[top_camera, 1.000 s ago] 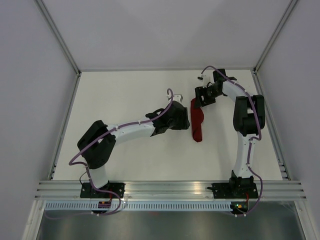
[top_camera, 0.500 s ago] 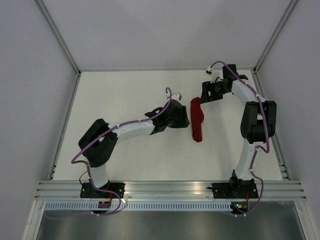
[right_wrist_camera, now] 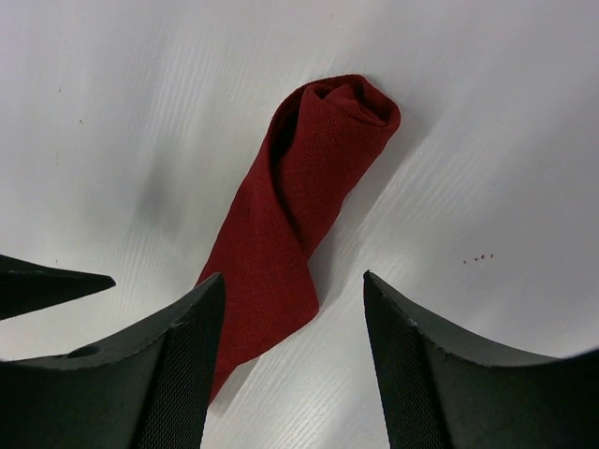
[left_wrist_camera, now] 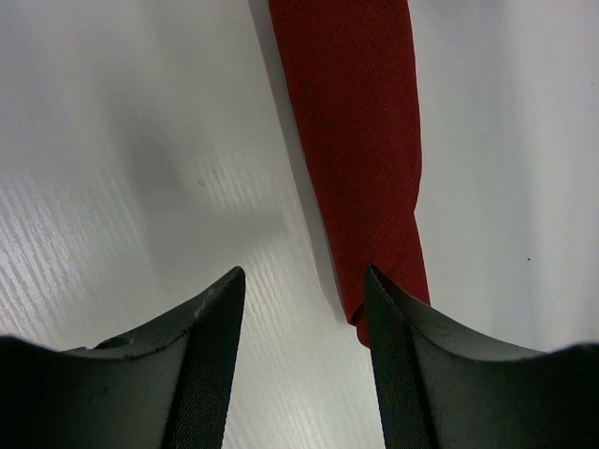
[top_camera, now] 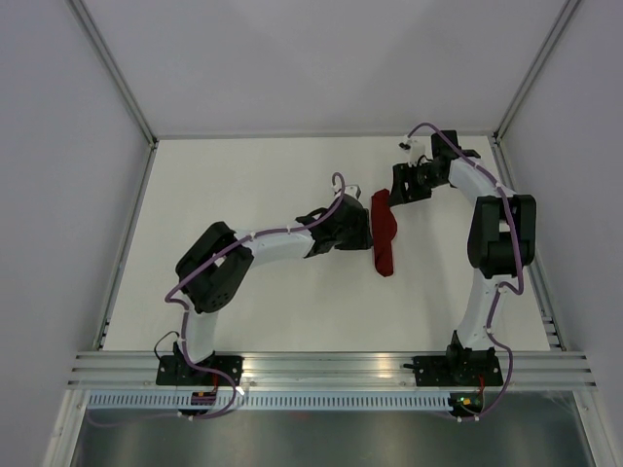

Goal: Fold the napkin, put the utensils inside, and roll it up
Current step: Roll the napkin with the utensil

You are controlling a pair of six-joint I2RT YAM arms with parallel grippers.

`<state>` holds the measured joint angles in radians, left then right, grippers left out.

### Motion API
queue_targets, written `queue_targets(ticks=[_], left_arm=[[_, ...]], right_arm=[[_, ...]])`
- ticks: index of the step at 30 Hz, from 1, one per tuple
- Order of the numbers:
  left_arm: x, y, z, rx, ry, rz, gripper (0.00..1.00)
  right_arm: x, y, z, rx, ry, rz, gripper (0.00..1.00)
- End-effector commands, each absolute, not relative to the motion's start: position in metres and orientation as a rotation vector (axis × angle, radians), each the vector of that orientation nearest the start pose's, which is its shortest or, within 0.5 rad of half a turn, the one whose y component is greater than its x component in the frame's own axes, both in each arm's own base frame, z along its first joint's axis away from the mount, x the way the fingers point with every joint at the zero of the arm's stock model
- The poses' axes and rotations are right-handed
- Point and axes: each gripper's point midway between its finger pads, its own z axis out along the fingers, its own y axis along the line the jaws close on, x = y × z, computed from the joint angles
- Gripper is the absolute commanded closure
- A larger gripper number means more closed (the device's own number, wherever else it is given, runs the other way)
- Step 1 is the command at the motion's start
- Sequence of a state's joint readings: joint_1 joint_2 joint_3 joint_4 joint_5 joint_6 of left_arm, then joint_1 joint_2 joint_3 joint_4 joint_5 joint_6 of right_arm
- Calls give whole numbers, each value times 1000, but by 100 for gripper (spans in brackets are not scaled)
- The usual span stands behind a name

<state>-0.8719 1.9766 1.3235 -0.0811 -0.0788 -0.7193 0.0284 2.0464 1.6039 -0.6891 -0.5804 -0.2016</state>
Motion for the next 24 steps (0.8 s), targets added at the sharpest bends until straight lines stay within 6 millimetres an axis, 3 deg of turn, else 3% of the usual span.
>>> queue_targets(ticks=[1, 4, 6, 13, 18, 24], left_arm=[[335, -422, 82, 176, 2343, -754, 42], [336, -421, 85, 176, 2338, -755, 42], [338, -422, 85, 173, 2336, -757, 41], [338, -434, 80, 183, 2345, -780, 42], [343, -435, 75, 170, 2347, -758, 42], [359, -424, 69, 119, 2361, -701, 42]], right_arm=[[440, 103, 73, -439, 2537, 767, 34], [428, 105, 70, -436, 2547, 838, 34], [426, 88, 69, -377, 2559, 844, 34], [425, 71, 59, -310, 2591, 802, 39], [431, 73, 59, -302, 2585, 817, 41], [416, 70, 57, -328, 2620, 726, 51]])
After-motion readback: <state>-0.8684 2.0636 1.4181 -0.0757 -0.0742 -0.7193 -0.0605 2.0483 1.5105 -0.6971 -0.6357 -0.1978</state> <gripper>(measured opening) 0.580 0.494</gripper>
